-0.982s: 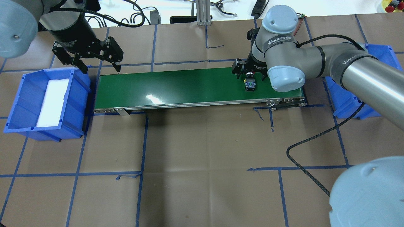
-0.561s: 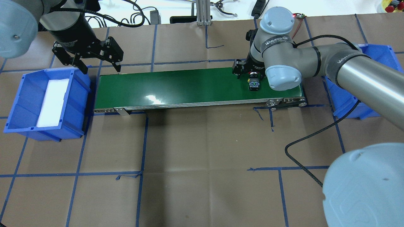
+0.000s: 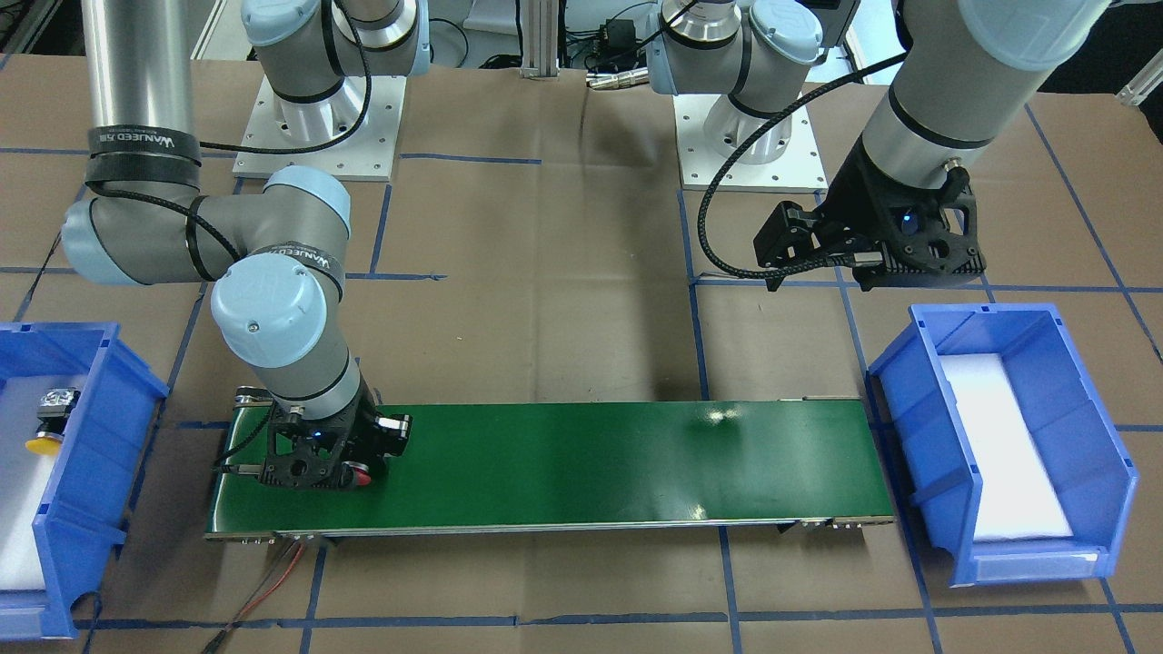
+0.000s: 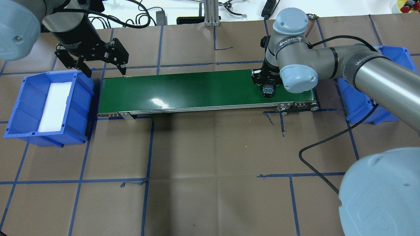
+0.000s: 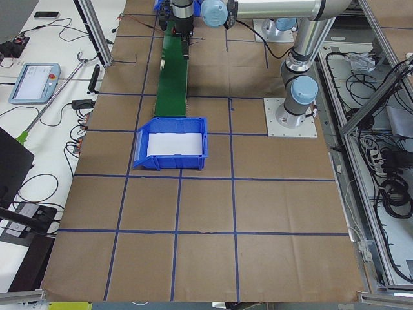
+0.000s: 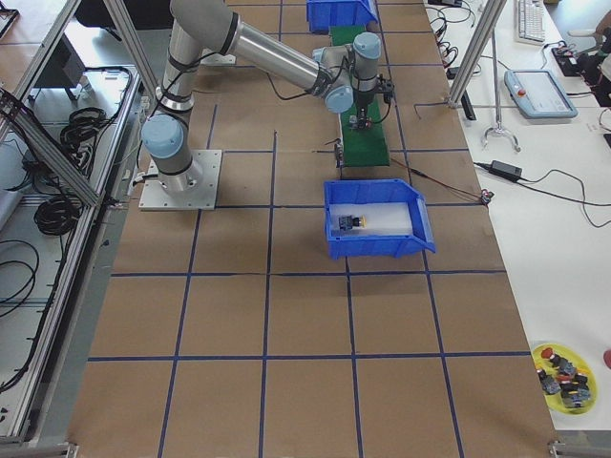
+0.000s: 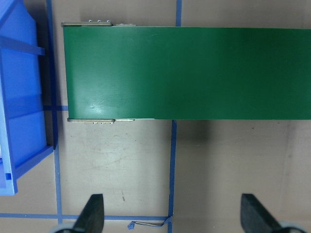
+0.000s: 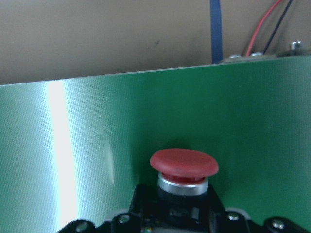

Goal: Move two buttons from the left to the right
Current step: 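Carry the red button with the right gripper over the bin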

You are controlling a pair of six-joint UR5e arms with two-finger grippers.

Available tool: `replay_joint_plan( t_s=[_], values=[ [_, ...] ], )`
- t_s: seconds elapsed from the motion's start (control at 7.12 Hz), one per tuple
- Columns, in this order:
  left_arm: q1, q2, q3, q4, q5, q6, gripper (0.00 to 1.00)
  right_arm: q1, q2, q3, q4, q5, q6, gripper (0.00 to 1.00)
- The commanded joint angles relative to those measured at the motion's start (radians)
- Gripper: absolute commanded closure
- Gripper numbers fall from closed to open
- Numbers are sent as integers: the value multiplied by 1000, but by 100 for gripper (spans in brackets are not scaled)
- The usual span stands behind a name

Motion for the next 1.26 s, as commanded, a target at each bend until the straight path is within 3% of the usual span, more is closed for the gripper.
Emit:
replay_joint_plan(
  t_s=[0.0, 0.14, 0.42, 0.84, 1.12],
  values=[
    [0, 2, 0, 0, 1, 0, 0, -60, -78, -38, 87, 0, -81, 96],
    [0, 2, 0, 0, 1, 0, 0, -115, -117, -88, 208, 9, -150, 96],
    [0, 2, 0, 0, 1, 0, 0, -264, -146, -194, 315, 6, -360, 95],
    [-2, 6, 0, -2, 1, 0, 0, -511, -53, -303, 286, 17, -747, 95],
    [-2, 3, 0, -2, 1, 0, 0, -544, 73, -391, 281, 18, -827, 95]
  ],
)
